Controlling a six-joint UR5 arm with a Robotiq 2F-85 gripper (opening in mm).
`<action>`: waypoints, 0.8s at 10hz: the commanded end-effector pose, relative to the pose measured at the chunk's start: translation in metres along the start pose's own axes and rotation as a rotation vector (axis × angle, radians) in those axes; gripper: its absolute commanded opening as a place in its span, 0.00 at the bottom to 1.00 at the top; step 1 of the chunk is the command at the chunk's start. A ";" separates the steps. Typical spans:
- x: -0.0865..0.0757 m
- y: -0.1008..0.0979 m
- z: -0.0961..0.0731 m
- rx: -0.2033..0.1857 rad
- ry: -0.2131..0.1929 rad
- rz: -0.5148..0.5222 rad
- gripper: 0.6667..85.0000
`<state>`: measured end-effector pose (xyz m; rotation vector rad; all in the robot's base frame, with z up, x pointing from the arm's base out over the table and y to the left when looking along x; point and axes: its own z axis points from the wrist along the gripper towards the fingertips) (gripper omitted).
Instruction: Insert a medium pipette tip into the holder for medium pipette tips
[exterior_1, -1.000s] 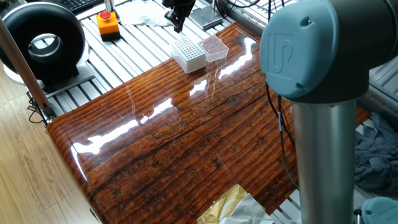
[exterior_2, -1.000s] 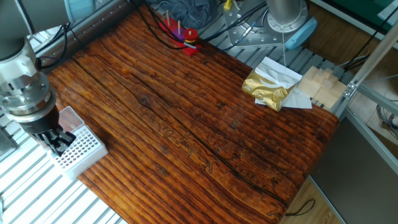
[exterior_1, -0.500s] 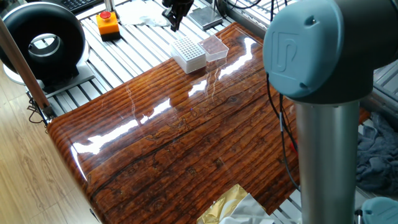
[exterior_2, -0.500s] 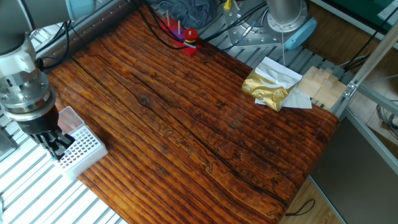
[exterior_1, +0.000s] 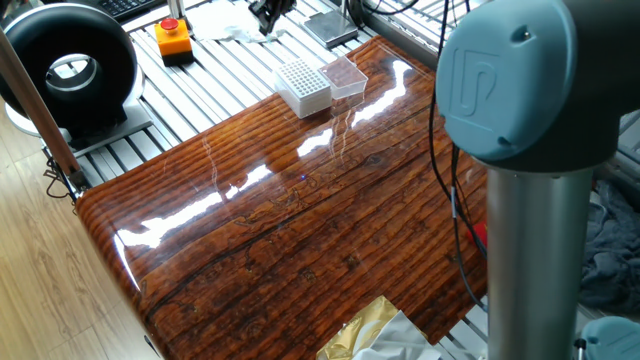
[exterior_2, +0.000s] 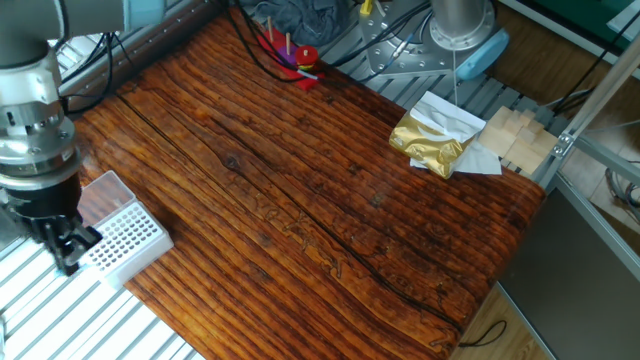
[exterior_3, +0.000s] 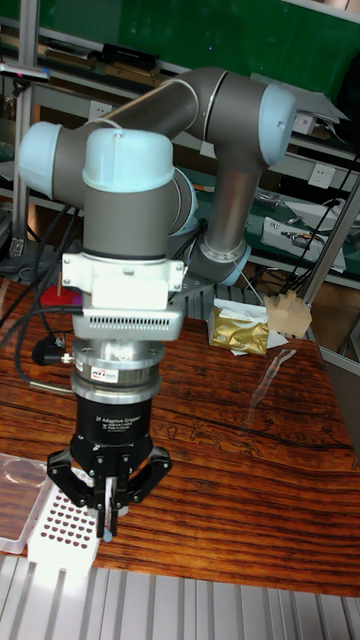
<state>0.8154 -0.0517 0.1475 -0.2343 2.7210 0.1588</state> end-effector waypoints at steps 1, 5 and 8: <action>-0.025 -0.006 -0.007 0.014 -0.101 -0.028 0.00; -0.035 -0.014 -0.007 0.031 -0.147 -0.057 0.00; -0.004 -0.018 -0.003 0.020 -0.098 -0.015 0.00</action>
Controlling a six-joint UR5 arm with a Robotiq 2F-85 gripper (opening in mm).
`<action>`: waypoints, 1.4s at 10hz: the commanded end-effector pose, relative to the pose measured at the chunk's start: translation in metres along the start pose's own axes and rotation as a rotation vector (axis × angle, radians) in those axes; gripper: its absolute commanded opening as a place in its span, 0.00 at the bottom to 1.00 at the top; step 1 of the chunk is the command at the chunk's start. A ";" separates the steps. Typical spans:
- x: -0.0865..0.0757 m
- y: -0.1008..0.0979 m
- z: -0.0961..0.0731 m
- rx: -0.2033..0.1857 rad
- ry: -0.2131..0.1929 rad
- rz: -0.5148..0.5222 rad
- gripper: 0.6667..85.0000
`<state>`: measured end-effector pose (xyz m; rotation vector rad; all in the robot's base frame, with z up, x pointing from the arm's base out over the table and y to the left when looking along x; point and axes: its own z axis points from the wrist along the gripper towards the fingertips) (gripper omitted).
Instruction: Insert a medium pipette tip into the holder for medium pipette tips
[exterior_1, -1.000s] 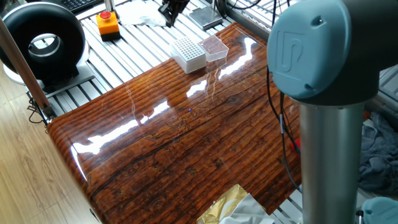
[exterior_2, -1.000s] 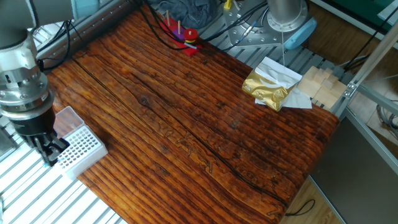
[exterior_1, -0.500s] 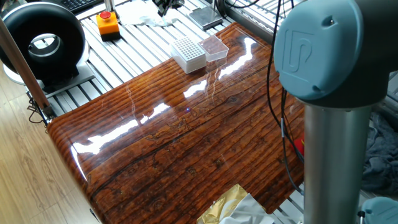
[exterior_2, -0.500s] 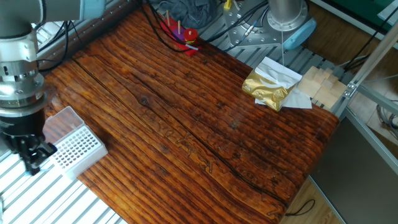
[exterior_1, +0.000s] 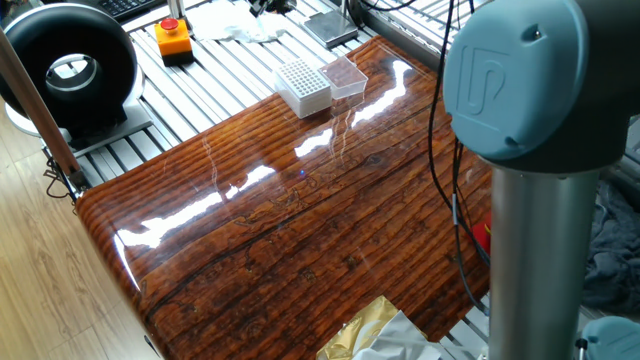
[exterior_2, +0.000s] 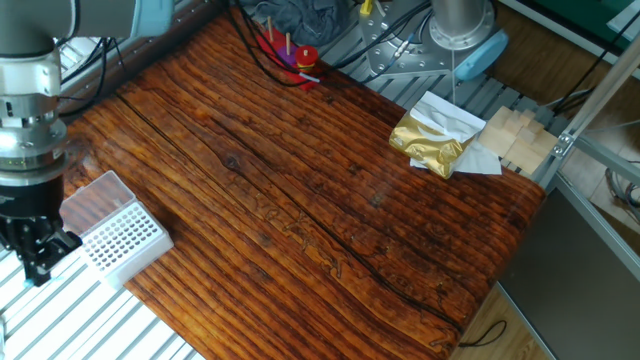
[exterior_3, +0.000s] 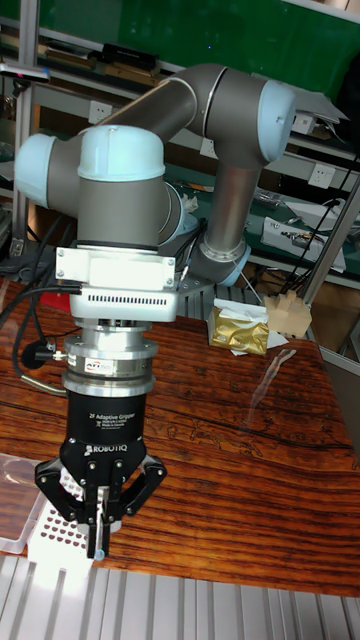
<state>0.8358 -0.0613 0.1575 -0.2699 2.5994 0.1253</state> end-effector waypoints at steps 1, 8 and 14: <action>0.018 -0.007 -0.003 -0.002 0.015 0.021 0.00; 0.041 -0.018 -0.002 -0.012 -0.007 0.021 0.00; 0.058 -0.016 -0.005 -0.035 0.005 0.081 0.00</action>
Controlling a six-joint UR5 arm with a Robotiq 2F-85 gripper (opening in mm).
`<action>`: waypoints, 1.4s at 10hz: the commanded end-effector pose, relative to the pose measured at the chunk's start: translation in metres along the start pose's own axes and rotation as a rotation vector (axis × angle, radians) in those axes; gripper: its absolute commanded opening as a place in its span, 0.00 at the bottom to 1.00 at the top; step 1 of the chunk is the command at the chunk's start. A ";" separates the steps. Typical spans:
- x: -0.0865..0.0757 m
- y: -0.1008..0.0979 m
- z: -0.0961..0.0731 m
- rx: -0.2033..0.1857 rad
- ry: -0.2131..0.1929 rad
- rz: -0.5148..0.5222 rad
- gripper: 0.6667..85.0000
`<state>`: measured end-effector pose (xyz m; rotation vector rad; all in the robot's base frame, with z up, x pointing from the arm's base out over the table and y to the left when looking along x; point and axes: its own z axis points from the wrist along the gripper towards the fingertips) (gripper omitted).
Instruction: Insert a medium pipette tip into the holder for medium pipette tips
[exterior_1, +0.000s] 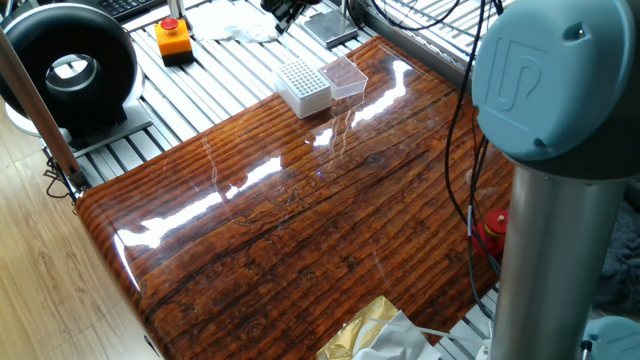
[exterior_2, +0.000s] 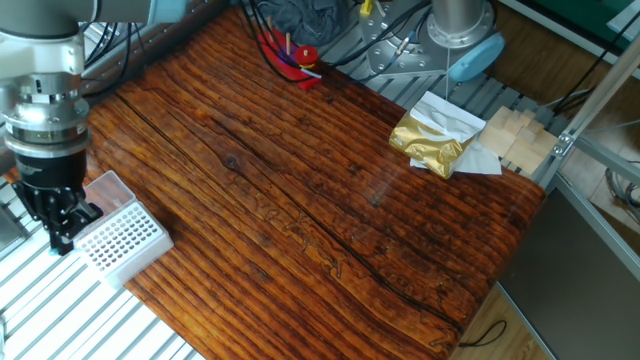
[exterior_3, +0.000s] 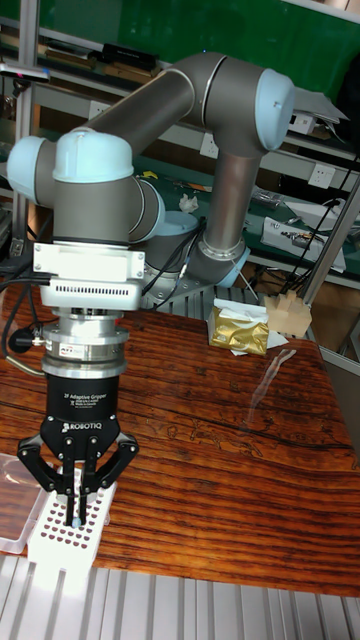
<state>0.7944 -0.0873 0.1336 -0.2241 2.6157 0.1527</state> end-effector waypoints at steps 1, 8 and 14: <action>0.010 -0.001 -0.002 -0.017 0.001 0.045 0.00; 0.028 0.000 0.002 -0.010 -0.024 0.059 0.00; 0.018 -0.006 -0.005 0.017 -0.078 0.034 0.00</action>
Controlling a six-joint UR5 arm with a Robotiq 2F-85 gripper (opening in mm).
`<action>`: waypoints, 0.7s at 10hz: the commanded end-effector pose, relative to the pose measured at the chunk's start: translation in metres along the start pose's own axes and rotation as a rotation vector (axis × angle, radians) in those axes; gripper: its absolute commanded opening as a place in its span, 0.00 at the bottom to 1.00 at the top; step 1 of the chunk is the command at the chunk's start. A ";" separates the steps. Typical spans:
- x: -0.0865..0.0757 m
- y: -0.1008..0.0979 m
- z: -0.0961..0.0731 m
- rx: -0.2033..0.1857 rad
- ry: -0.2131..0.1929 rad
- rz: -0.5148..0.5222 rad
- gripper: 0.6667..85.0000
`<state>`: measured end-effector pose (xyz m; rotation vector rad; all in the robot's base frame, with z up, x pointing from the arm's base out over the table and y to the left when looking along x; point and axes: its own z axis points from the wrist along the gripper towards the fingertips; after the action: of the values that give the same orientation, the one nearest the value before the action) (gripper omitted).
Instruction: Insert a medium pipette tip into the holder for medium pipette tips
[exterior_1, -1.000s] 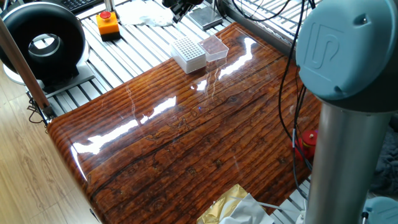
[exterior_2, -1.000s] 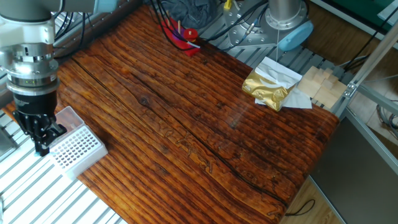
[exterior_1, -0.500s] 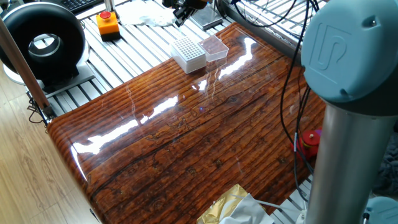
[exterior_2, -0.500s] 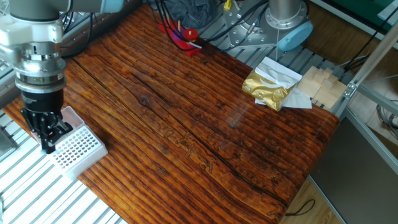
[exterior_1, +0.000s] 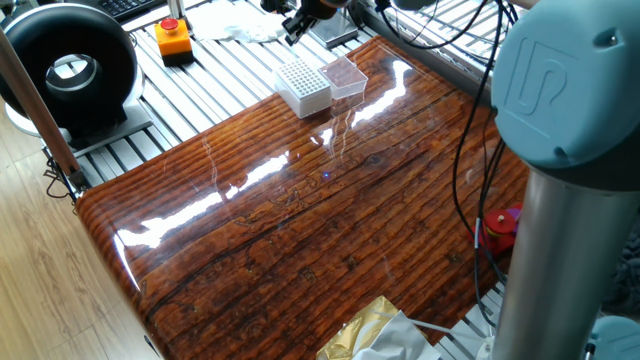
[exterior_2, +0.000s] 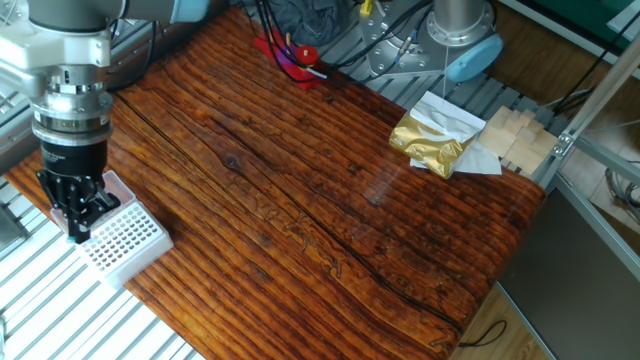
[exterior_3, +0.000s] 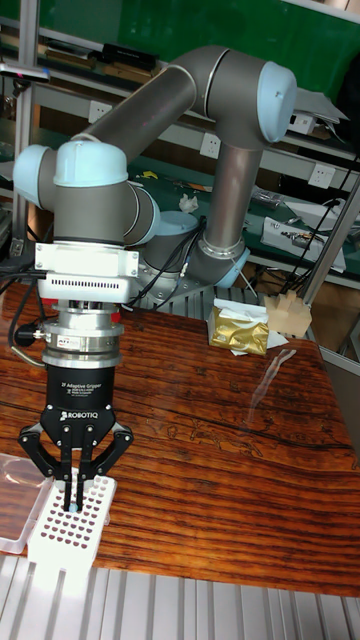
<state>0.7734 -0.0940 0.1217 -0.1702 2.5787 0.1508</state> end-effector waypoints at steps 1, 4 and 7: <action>-0.008 -0.002 -0.005 0.002 -0.042 0.002 0.00; -0.019 0.000 -0.008 -0.003 -0.087 0.015 0.00; -0.029 0.001 -0.010 -0.007 -0.126 0.040 0.00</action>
<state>0.7855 -0.0920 0.1363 -0.1448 2.4988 0.1587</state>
